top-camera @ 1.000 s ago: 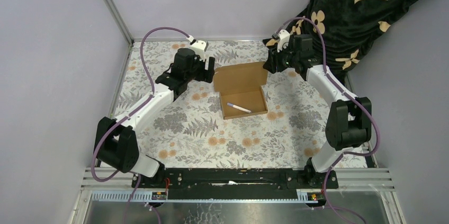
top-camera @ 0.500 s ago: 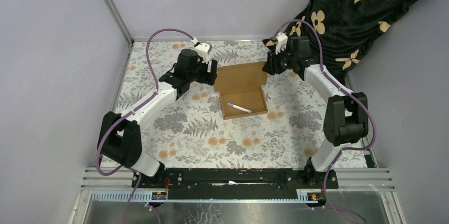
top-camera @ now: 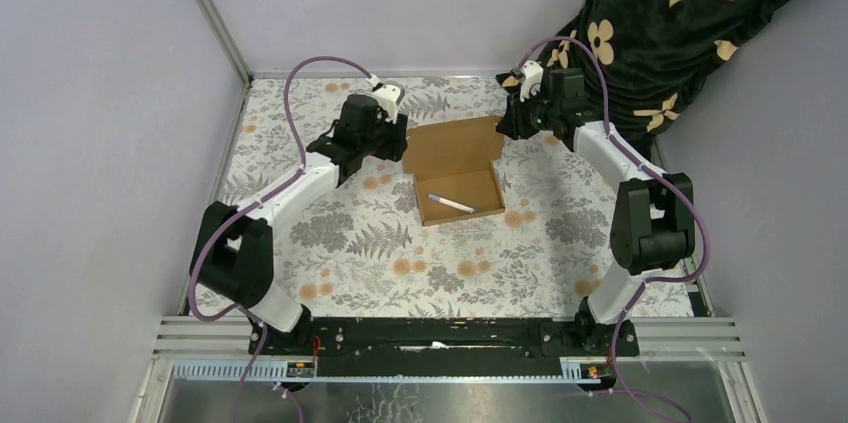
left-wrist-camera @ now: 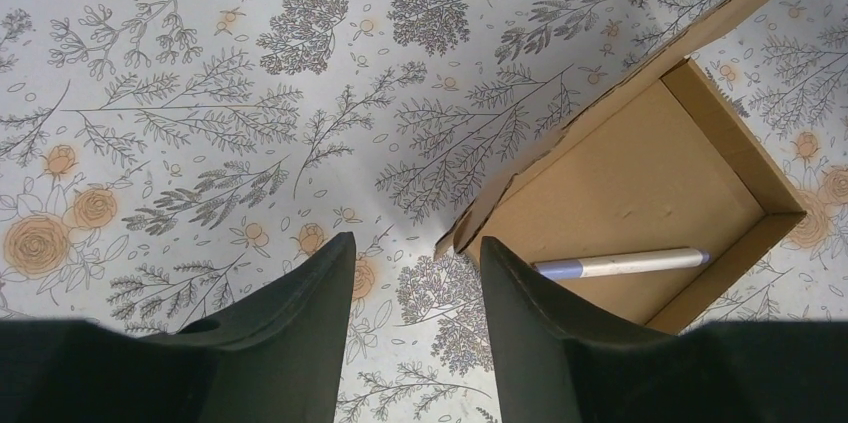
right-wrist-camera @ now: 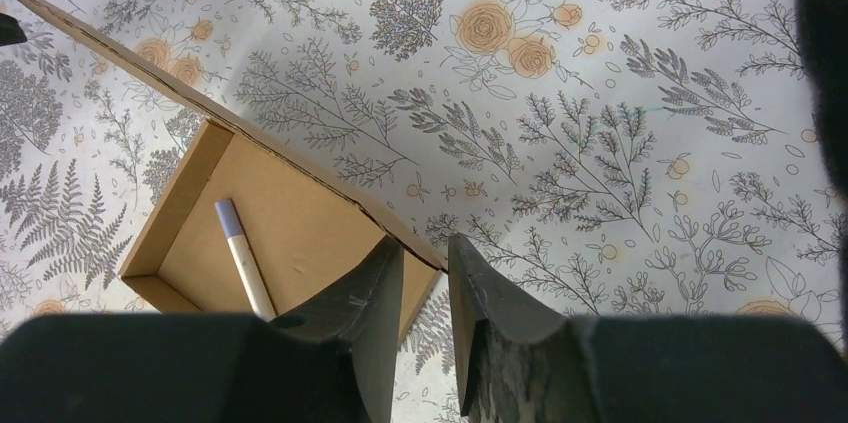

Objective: Fold the paper box

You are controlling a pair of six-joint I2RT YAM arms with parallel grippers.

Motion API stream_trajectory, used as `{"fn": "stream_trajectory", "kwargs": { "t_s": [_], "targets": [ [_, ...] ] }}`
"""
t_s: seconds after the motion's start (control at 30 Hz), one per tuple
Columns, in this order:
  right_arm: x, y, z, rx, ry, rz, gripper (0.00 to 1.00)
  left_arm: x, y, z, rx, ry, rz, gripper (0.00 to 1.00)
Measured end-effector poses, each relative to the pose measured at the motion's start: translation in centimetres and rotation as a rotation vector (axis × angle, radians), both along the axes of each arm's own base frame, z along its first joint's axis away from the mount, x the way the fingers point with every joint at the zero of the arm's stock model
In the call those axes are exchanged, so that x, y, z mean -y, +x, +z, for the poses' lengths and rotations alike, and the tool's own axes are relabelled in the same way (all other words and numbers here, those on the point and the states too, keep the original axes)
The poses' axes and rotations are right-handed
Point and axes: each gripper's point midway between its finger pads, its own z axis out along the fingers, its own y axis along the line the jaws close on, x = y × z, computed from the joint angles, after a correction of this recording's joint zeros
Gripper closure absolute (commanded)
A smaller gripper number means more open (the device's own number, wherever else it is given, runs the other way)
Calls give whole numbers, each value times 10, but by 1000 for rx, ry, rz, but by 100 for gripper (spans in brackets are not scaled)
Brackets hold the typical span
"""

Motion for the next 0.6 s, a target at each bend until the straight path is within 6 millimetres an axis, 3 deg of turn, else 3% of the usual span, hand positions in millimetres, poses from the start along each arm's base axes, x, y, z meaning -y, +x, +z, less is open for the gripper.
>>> {"fn": "stream_trajectory", "kwargs": {
  "t_s": [0.6],
  "targets": [
    [-7,-3,1,-3,12,23,74,9,0,-7,-13,-6,-24,59]
  ]
}}
